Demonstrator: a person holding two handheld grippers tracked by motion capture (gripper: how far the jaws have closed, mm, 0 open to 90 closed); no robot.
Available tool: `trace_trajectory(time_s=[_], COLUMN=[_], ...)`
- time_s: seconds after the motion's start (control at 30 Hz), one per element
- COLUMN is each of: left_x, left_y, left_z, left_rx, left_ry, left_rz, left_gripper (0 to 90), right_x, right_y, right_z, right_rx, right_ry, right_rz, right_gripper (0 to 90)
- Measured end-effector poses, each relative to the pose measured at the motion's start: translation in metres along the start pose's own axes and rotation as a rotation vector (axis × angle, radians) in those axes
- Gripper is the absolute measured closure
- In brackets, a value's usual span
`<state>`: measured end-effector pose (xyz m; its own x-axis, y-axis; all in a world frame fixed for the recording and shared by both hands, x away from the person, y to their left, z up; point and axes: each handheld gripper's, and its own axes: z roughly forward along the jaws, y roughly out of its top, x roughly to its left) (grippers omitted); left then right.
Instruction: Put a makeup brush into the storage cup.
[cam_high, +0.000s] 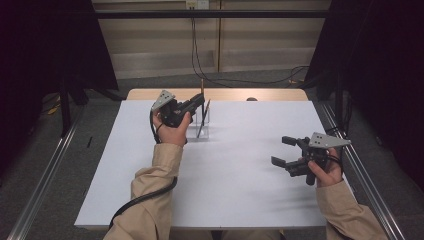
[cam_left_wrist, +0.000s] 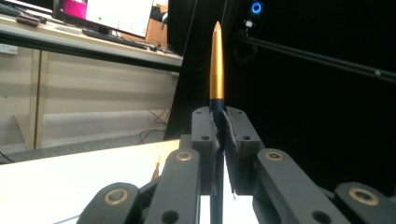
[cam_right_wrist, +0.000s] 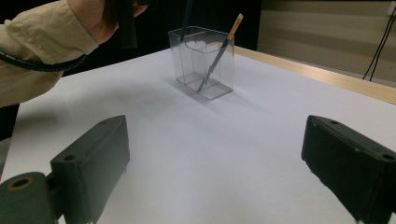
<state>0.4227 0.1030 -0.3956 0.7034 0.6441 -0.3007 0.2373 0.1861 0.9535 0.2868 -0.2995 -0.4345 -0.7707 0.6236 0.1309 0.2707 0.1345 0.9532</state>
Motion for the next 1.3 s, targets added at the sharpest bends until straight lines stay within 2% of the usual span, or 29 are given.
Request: trace_trajectory(time_s=[0.07, 0.13, 0.5, 0.73, 0.83, 0.93, 0.97, 1.03, 1.07, 1.3], left_x=[0.002, 0.004, 0.008, 0.007, 0.007, 0.006, 0.007, 0.007, 0.008, 0.008], left_y=[0.0, 0.001, -0.001, -0.006, -0.007, -0.009, -0.01, -0.011, -0.012, -0.017], left_z=[0.002, 0.004, 0.016, 0.02, 0.022, 0.024, 0.024, 0.025, 0.025, 0.027], left_rx=[-0.014, -0.013, -0.039, -0.036, -0.04, -0.032, -0.024, -0.023, -0.016, -0.023], left_ry=[0.002, 0.015, 0.047, 0.065, 0.063, 0.075, 0.078, 0.081, 0.081, 0.09], left_rz=[-0.012, 0.01, 0.035, 0.065, 0.049, 0.053, 0.066, 0.061, 0.074, 0.071], left_gripper=[83.5, 83.5, 83.5, 83.4, 83.4, 83.4, 83.4, 83.4, 83.4, 83.4], right_x=[0.0, 0.0, 0.0, -0.001, -0.001, -0.001, -0.001, -0.001, -0.001, 0.0], right_y=[0.0, 0.0, 0.0, -0.001, -0.001, 0.0, 0.0, 0.0, -0.001, 0.0], right_z=[0.0, -0.001, 0.0, 0.0, 0.0, -0.001, -0.001, -0.001, -0.001, 0.0], right_rx=[-0.002, -0.003, -0.004, -0.003, -0.002, -0.004, -0.005, -0.004, -0.003, -0.003], right_ry=[0.0, -0.001, 0.004, 0.005, 0.007, 0.005, 0.004, 0.005, 0.005, 0.01], right_rz=[0.0, 0.0, -0.002, -0.002, -0.004, -0.004, -0.005, -0.004, -0.004, -0.007], right_gripper=[6.6, 6.6, 6.6, 6.7, 6.7, 6.7, 6.7, 6.8, 6.7, 6.8])
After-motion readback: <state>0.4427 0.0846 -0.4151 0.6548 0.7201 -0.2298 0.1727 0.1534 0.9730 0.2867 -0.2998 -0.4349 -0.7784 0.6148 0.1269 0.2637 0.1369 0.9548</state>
